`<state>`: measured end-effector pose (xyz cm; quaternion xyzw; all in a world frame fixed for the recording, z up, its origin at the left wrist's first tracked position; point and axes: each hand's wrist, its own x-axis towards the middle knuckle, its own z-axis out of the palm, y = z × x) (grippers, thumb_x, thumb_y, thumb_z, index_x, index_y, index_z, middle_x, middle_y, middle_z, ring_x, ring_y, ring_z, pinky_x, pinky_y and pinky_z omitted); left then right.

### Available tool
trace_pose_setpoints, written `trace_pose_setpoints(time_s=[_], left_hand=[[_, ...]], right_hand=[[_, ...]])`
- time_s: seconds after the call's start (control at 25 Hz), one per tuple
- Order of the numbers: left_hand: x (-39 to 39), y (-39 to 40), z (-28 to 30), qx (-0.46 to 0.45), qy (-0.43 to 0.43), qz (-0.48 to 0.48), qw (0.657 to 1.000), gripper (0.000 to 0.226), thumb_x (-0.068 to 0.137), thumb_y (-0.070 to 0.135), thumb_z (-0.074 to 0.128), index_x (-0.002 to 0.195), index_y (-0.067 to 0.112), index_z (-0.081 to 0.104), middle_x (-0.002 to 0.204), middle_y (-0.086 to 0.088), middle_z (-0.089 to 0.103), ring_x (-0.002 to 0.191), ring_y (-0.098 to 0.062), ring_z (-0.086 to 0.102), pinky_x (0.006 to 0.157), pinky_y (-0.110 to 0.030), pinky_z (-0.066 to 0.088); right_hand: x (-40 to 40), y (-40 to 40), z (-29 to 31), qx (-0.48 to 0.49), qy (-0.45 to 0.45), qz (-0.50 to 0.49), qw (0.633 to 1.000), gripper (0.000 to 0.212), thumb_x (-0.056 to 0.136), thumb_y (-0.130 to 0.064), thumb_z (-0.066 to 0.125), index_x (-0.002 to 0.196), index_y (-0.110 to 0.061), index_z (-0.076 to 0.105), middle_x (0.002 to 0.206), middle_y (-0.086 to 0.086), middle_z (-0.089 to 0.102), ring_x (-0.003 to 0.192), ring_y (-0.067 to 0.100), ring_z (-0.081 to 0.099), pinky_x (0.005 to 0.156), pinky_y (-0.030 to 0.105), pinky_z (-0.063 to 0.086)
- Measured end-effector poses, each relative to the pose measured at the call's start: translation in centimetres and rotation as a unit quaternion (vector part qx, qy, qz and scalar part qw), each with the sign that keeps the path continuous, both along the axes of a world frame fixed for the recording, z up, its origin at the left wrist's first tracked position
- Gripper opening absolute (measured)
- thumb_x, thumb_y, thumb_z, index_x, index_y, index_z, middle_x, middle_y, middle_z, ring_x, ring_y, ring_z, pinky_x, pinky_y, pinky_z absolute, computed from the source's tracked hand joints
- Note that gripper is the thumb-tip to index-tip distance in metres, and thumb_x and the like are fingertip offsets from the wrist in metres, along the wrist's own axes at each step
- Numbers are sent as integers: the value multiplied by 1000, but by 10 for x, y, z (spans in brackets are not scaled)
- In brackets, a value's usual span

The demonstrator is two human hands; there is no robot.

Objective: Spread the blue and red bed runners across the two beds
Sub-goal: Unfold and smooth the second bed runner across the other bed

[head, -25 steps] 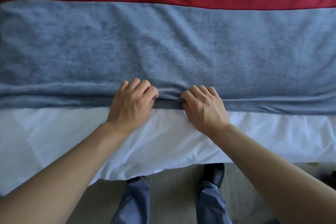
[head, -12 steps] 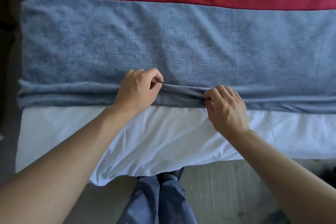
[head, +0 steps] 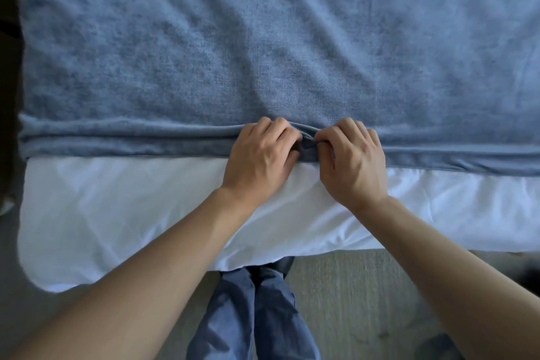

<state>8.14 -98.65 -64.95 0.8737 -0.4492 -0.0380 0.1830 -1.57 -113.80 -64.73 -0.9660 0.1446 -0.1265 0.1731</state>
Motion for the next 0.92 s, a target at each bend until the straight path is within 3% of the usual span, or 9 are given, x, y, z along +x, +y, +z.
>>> trace_pose_setpoints(time_s=[0.24,0.48,0.72,0.92], left_hand=[[0,-6,-4,-21,-28,14,999,10,91,27,61,91,17,64,91,-1,61,83,-28,53,70,-41,40],[5,5,0,-28,-56,-10,998,17,96,21,58,79,17,62,73,-1,55,72,-27,50,65,-41,37],[39,61,0,24,-94,9,995,11,91,16,63,81,19,66,79,0,61,75,-27,54,66,-39,35],[29,80,-4,9,-72,-44,996,8,90,17,66,84,20,65,89,0,60,79,-28,54,68,-40,33]], right_hand=[[-3,-4,4,3,-2,42,999,12,89,-8,55,84,-13,65,80,3,58,75,29,53,69,40,37],[10,13,5,-27,30,75,996,4,85,-14,67,81,-13,66,76,3,58,73,29,55,68,40,38],[1,15,1,-44,24,96,994,7,88,-9,66,82,-12,68,77,2,59,69,27,53,67,38,37],[26,70,1,-58,38,104,992,10,88,-11,63,79,-15,64,77,3,56,72,29,53,66,41,38]])
